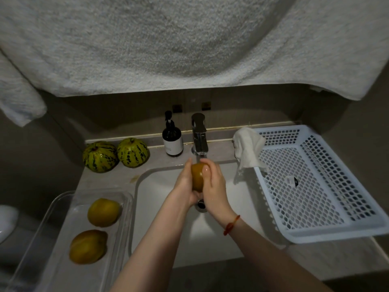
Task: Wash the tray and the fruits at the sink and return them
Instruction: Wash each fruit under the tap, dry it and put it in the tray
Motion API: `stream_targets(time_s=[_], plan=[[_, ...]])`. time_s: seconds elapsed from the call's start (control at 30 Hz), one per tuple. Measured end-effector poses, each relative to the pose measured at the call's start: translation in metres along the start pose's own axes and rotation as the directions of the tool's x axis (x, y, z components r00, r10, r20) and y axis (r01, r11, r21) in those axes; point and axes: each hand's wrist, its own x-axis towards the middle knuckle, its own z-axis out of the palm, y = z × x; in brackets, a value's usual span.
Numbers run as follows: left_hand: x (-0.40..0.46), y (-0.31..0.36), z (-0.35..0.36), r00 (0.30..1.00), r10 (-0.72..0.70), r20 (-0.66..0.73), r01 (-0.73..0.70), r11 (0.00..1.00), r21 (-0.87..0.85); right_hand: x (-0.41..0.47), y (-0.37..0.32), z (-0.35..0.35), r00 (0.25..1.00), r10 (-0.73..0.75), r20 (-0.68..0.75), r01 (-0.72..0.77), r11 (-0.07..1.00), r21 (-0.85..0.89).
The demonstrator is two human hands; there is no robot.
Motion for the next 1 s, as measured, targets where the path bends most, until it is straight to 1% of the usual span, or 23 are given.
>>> stream_targets(time_s=[0.07, 0.13, 0.17, 0.2, 0.27, 0.3, 0.37, 0.43, 0.47, 0.5, 0.53, 0.57, 0.6, 0.63, 0.7, 0.73, 0.77, 0.8, 0.83, 0.87, 0.9, 0.93, 1.0], plan=[[-0.002, 0.006, -0.006, 0.998, -0.059, 0.029, 0.061, 0.997, -0.04, -0.003, 0.007, -0.003, 0.984, -0.133, 0.116, 0.135, 0.991, -0.013], [0.001, 0.005, -0.007, 0.996, 0.084, -0.004, -0.083, 0.992, 0.092, -0.003, 0.01, -0.006, 0.977, -0.125, 0.171, 0.124, 0.992, 0.016], [0.004, 0.002, -0.007, 0.973, 0.228, -0.031, -0.216, 0.952, 0.218, -0.002, 0.009, -0.005, 0.987, -0.04, 0.153, 0.027, 0.996, 0.085], [0.005, -0.004, -0.006, 0.916, 0.4, -0.033, -0.363, 0.86, 0.359, 0.001, 0.006, -0.003, 0.986, 0.106, 0.125, -0.131, 0.968, 0.214], [0.01, -0.016, -0.007, 0.744, 0.66, 0.105, -0.603, 0.594, 0.532, 0.01, -0.003, 0.004, 0.892, 0.426, 0.149, -0.44, 0.749, 0.494], [0.011, -0.02, -0.008, 0.683, 0.705, 0.19, -0.67, 0.501, 0.547, 0.016, -0.008, 0.004, 0.819, 0.549, 0.166, -0.537, 0.631, 0.56], [0.012, -0.021, -0.011, 0.616, 0.718, 0.325, -0.738, 0.381, 0.557, 0.024, -0.018, -0.001, 0.703, 0.678, 0.215, -0.659, 0.508, 0.554], [0.014, -0.019, -0.011, 0.572, 0.711, 0.409, -0.755, 0.262, 0.601, 0.026, -0.022, -0.006, 0.653, 0.719, 0.238, -0.72, 0.491, 0.49], [0.014, -0.018, -0.01, 0.566, 0.713, 0.414, -0.755, 0.246, 0.608, 0.025, -0.022, -0.007, 0.663, 0.718, 0.211, -0.719, 0.534, 0.444], [0.013, -0.017, -0.007, 0.583, 0.716, 0.385, -0.747, 0.284, 0.601, 0.024, -0.022, -0.007, 0.709, 0.691, 0.138, -0.681, 0.621, 0.387], [0.011, -0.016, -0.003, 0.641, 0.695, 0.327, -0.72, 0.396, 0.57, 0.022, -0.02, -0.007, 0.794, 0.608, 0.023, -0.586, 0.754, 0.298], [0.01, -0.014, 0.0, 0.738, 0.625, 0.253, -0.65, 0.559, 0.514, 0.019, -0.017, -0.006, 0.891, 0.447, -0.078, -0.43, 0.887, 0.17], [0.007, -0.01, 0.004, 0.85, 0.495, 0.18, -0.52, 0.734, 0.436, 0.015, -0.014, -0.005, 0.962, 0.244, -0.122, -0.241, 0.97, 0.04], [0.005, -0.005, 0.005, 0.936, 0.327, 0.129, -0.351, 0.861, 0.368, 0.01, -0.01, -0.004, 0.991, 0.074, -0.109, -0.079, 0.996, -0.046], [0.003, 0.007, 0.002, 0.994, 0.059, 0.087, -0.081, 0.96, 0.267, 0.004, 0.0, -0.002, 0.994, -0.109, -0.008, 0.107, 0.987, -0.117], [0.003, 0.011, -0.001, 0.998, -0.005, 0.064, -0.01, 0.973, 0.232, 0.002, 0.004, -0.002, 0.99, -0.133, 0.043, 0.137, 0.984, -0.11], [0.005, 0.013, -0.002, 0.999, -0.011, 0.041, 0.001, 0.973, 0.23, 0.002, 0.007, -0.003, 0.989, -0.123, 0.079, 0.129, 0.988, -0.082], [0.009, 0.012, -0.002, 0.998, 0.056, 0.011, -0.057, 0.957, 0.285, 0.001, 0.008, -0.003, 0.99, -0.096, 0.101, 0.1, 0.994, -0.033], [0.014, 0.008, -0.002, 0.979, 0.205, -0.022, -0.179, 0.899, 0.399, 0.002, 0.008, -0.003, 0.993, -0.05, 0.107, 0.047, 0.998, 0.03], [0.017, 0.003, -0.002, 0.918, 0.395, -0.029, -0.328, 0.798, 0.505, 0.003, 0.005, -0.001, 0.995, 0.021, 0.1, -0.033, 0.992, 0.12], [0.021, -0.002, -0.003, 0.825, 0.564, 0.012, -0.471, 0.677, 0.565, 0.006, 0.001, 0.003, 0.989, 0.12, 0.085, -0.137, 0.962, 0.234], [0.023, -0.006, -0.003, 0.733, 0.675, 0.082, -0.586, 0.567, 0.579, 0.011, -0.003, 0.006, 0.967, 0.244, 0.077, -0.255, 0.899, 0.355], [0.024, -0.009, -0.007, 0.588, 0.77, 0.248, -0.732, 0.376, 0.568, 0.023, -0.013, 0.008, 0.843, 0.522, 0.131, -0.493, 0.652, 0.576]])
